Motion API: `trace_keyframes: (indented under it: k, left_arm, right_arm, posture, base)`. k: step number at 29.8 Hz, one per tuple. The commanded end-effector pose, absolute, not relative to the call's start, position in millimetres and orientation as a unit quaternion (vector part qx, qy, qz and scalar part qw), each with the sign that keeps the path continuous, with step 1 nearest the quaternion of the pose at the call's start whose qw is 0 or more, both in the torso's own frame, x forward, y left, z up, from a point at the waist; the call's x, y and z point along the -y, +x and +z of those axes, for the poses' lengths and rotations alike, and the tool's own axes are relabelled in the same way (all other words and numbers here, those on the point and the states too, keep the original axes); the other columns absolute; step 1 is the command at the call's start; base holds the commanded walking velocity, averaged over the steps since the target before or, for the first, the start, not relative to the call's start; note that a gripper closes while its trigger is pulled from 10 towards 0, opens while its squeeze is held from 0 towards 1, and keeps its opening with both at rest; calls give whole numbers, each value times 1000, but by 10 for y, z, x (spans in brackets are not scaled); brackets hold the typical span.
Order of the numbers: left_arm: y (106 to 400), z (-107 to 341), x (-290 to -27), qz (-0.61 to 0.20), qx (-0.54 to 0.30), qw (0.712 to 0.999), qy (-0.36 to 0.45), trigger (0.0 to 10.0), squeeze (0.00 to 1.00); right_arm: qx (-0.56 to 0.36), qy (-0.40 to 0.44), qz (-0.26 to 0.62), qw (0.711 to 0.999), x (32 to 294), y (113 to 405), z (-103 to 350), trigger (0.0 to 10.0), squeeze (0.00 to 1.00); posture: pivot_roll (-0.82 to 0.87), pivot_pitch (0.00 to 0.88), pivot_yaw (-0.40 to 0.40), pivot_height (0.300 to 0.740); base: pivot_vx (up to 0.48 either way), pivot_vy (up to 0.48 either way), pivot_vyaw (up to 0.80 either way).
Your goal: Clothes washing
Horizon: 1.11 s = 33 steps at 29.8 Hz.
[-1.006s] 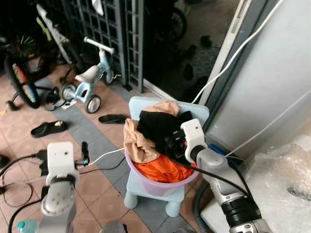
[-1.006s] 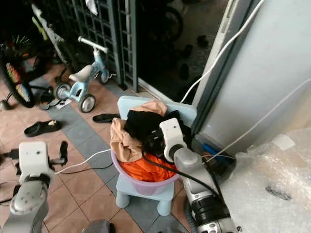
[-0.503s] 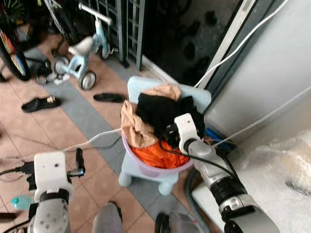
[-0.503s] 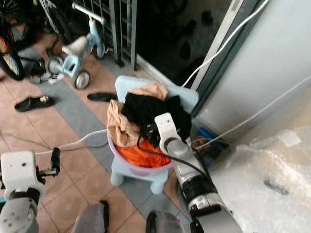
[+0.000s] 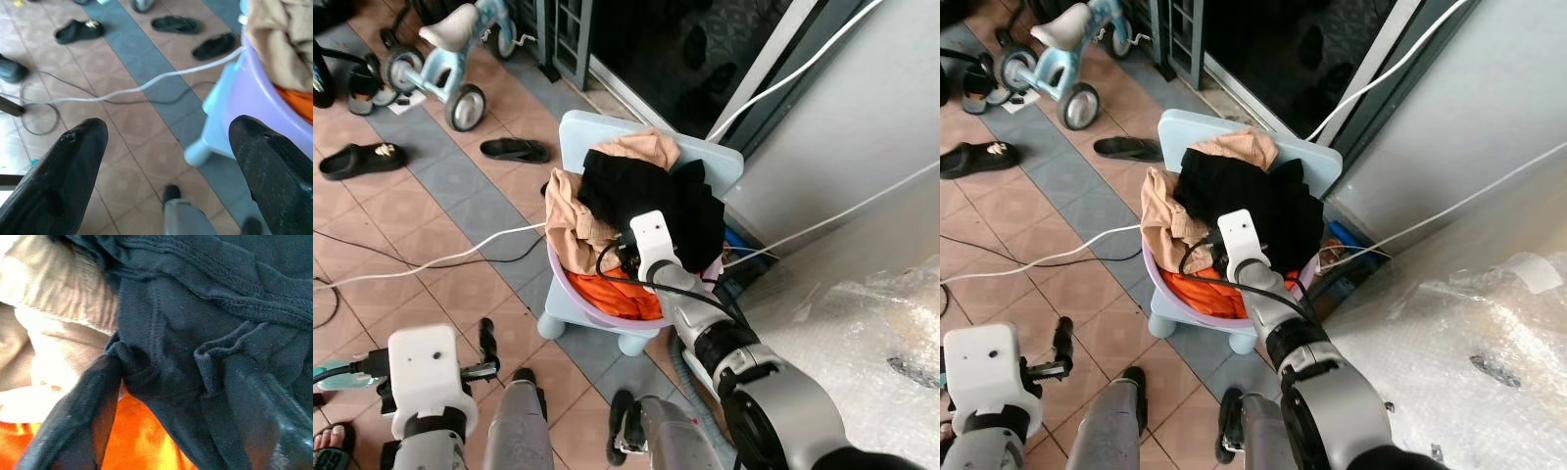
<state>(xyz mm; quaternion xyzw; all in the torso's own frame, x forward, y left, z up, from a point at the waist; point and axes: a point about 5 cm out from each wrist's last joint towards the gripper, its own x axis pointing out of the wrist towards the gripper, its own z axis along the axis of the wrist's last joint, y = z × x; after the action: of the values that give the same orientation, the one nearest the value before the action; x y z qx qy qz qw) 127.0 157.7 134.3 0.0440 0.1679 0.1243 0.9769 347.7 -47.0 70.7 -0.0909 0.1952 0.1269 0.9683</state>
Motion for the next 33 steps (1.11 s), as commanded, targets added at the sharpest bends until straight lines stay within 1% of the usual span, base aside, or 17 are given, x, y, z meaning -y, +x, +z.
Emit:
trace_keyframes:
  k: [1,8,14,17,22,24,31,33]
  left_arm:
    - [1226,1356,-1520,126,-176,976,39,10000,0]
    - [1273,1350,-1521,132,-177,975,33,10000,0]
    - [1282,1365,-1521,142,-174,974,37,10000,0]
    - [1295,1363,-1522,145,-173,973,37,10000,0]
    - [1334,1359,-1523,147,-169,974,39,10000,0]
    - [1368,1354,-1533,148,-166,974,41,10000,0]
    - [1437,1363,-1569,156,-158,974,46,10000,0]
    - [1471,1364,-1594,159,-153,974,47,10000,0]
  right_arm:
    - [-221,-86,94,967,550,3451,613,0,0]
    - [-237,-72,69,966,621,3468,594,0,0]
    - [-252,-94,52,962,729,3455,535,0,0]
    - [-260,-87,49,960,742,3443,513,0,0]
    - [-249,-87,60,963,698,3468,559,0,0]
    - [-237,-92,57,966,711,3503,607,0,0]
    - [-234,-87,58,967,746,3530,634,0,0]
    - [-185,-123,78,972,744,3606,766,0,0]
  posture:
    - [291,354,-207,740]
    - [283,351,-217,740]
    - [286,351,-227,740]
    - [283,349,-228,740]
    - [275,336,-227,740]
    - [274,331,-228,740]
    - [272,317,-231,740]
    - [261,295,-229,740]
  base:
    - [0,0,0]
    - [0,0,0]
    - [0,0,0]
    - [0,0,0]
    - [0,0,0]
    - [0,0,0]
    - [0,0,0]
    - [0,0,0]
